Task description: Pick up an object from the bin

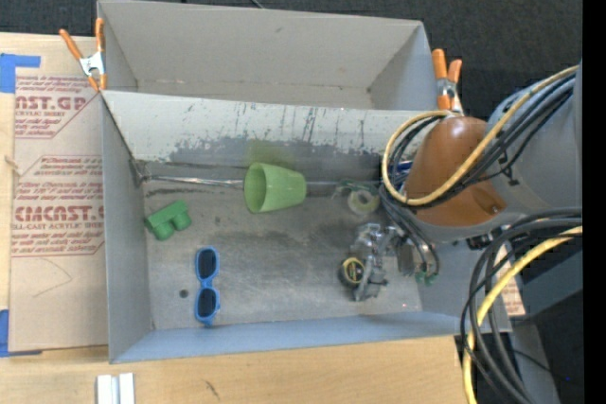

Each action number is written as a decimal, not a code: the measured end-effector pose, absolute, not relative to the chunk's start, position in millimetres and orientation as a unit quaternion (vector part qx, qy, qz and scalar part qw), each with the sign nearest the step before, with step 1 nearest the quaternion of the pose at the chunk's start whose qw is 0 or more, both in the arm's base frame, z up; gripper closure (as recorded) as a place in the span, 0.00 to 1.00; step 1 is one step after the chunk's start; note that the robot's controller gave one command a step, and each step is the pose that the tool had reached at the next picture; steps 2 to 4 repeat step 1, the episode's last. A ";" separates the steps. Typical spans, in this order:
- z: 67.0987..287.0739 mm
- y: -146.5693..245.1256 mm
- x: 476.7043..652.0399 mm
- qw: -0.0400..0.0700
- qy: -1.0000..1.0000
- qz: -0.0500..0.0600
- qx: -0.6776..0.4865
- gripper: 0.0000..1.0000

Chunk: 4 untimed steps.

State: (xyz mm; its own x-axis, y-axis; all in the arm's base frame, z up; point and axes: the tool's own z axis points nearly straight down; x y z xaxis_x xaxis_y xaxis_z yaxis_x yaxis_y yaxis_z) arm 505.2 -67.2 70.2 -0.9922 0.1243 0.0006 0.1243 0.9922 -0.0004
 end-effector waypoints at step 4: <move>256.1 -53.6 501.3 -0.005 -1.000 0.000 -0.022 1.00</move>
Offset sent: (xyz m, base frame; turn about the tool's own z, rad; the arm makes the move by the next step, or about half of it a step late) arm -0.0055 0.0136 0.1819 -0.0816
